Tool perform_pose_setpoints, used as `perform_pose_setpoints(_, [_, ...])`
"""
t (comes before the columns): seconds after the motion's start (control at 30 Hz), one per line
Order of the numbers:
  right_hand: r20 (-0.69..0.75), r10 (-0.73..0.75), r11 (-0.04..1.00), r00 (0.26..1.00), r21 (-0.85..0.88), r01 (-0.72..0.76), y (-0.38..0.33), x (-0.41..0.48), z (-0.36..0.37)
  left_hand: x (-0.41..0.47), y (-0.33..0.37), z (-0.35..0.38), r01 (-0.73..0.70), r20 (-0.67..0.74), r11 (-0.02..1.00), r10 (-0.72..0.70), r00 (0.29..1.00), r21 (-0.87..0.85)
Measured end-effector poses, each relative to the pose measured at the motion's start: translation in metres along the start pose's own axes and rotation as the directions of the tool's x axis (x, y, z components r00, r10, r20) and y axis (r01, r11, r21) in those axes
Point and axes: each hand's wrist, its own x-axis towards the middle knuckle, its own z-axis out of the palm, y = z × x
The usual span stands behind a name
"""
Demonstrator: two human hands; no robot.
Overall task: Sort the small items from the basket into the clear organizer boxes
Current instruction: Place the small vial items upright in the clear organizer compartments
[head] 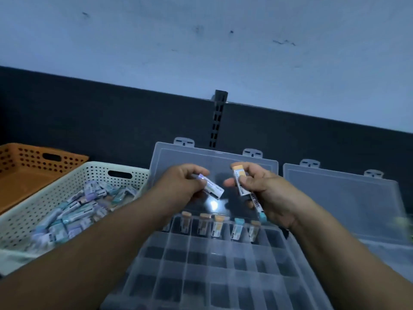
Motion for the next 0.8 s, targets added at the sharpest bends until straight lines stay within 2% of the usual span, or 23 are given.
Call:
perform_pose_setpoints(0.23, [-0.173,-0.086,0.981,0.981,-0.185,0.054,0.013,-0.029,-0.071,0.008,0.003,0.069,-0.062,0.120,0.988,0.045,0.992,0.141])
perform_pose_setpoints(0.37, [-0.212,-0.111,0.902,0.971,-0.432,0.008,0.024,-0.040,-0.097,0.013,-0.001,0.098,-0.113,0.136,0.959,0.080,0.987,0.259])
perform_pose_setpoints(0.47, [-0.188,-0.093,0.837,0.978,-0.547,-0.026,0.032,-0.041,-0.104,0.017,-0.005,0.109,-0.143,0.150,0.903,0.089,0.985,0.404])
perform_pose_setpoints(0.63, [-0.121,-0.141,0.619,0.983,-0.786,-0.008,0.048,-0.026,-0.107,0.014,-0.009,0.116,-0.154,0.142,0.834,0.092,0.986,0.530])
perform_pose_setpoints(0.8, [-0.046,-0.124,0.416,0.991,-0.909,0.010,0.067,-0.007,-0.107,0.009,-0.013,0.117,-0.148,0.124,0.833,0.096,0.988,0.533])
